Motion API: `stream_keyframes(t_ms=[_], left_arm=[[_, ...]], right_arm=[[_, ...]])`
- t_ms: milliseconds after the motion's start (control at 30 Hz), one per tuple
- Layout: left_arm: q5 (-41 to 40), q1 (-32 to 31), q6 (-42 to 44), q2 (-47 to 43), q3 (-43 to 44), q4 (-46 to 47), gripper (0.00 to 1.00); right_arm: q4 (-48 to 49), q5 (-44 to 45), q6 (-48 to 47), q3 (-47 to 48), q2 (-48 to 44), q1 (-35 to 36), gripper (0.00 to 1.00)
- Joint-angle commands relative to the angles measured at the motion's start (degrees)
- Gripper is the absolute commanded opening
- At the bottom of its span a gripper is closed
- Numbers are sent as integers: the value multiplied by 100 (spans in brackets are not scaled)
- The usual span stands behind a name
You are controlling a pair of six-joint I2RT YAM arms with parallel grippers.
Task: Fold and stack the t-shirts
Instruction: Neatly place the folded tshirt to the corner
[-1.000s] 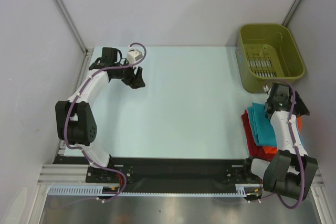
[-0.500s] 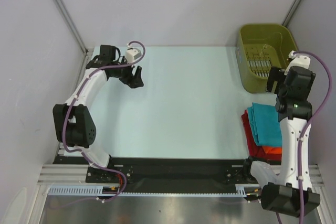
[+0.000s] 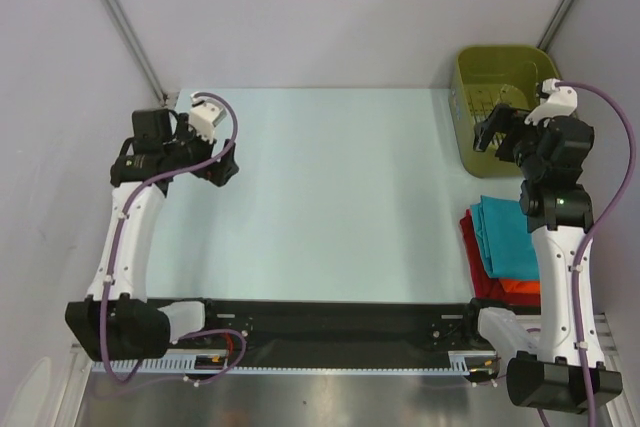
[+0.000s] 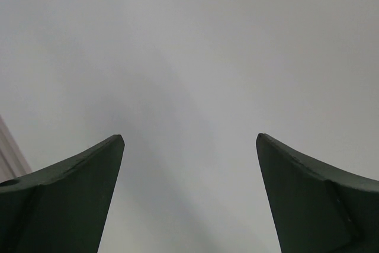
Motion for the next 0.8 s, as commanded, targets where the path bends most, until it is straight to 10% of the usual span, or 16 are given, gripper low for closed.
stream_keyframes(t_ms=[0, 767], left_arm=[[-558, 66, -329, -354, -333, -61, 100], [-1061, 251, -479, -1330, -1230, 352, 100]], right_arm=[[462, -176, 604, 202, 23, 41, 100], [637, 599, 843, 220, 314, 630, 100]])
